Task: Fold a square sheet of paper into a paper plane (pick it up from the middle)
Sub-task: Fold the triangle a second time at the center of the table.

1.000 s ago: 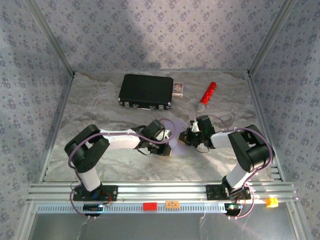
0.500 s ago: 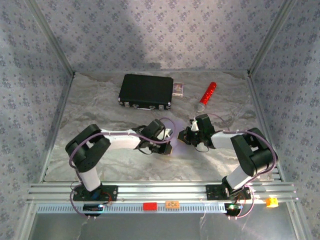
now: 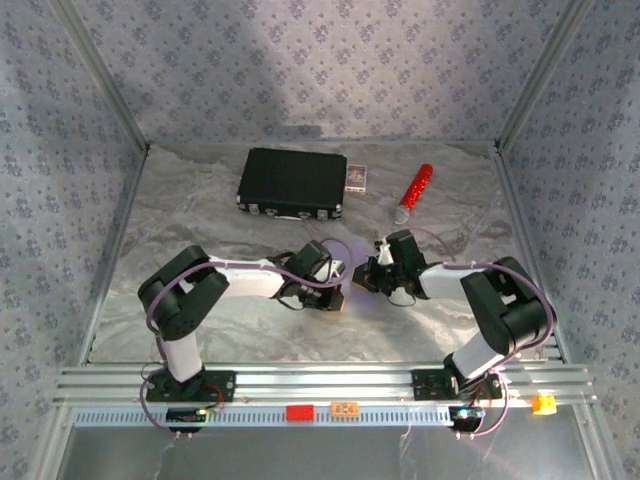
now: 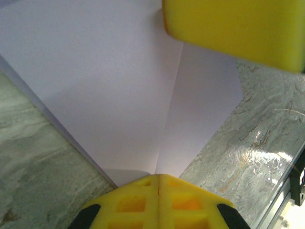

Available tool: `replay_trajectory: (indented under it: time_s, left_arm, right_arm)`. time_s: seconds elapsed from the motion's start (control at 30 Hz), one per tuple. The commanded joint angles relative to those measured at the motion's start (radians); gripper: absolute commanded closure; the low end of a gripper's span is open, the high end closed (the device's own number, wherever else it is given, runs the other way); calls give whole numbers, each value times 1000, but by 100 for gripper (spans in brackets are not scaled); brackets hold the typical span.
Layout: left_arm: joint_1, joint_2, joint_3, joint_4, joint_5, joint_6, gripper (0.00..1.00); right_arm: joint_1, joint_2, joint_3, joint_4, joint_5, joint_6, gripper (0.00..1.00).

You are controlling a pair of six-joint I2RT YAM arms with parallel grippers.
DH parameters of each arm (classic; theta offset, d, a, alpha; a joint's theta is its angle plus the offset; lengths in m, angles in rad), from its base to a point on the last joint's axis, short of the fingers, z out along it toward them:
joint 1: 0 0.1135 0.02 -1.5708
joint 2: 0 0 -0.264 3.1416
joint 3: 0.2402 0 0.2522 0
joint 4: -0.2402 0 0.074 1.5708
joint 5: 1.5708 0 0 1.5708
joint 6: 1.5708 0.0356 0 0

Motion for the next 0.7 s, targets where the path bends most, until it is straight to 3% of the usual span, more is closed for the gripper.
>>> replay_trajectory:
  time_s: [0.0,0.2,0.67]
  left_arm:
    - [-7,21,4,-53,-22,6,100]
    - [-6,16,-1,-46,-30,-2,100]
    - [-6,43,15,-59,-12,3,100]
  right_arm:
    - [36,-15,-3,-11,-19,-2,94]
    - [81,-5,-47,-30,30,-15,95]
    - [-52,47,9,-38,52,-16,95]
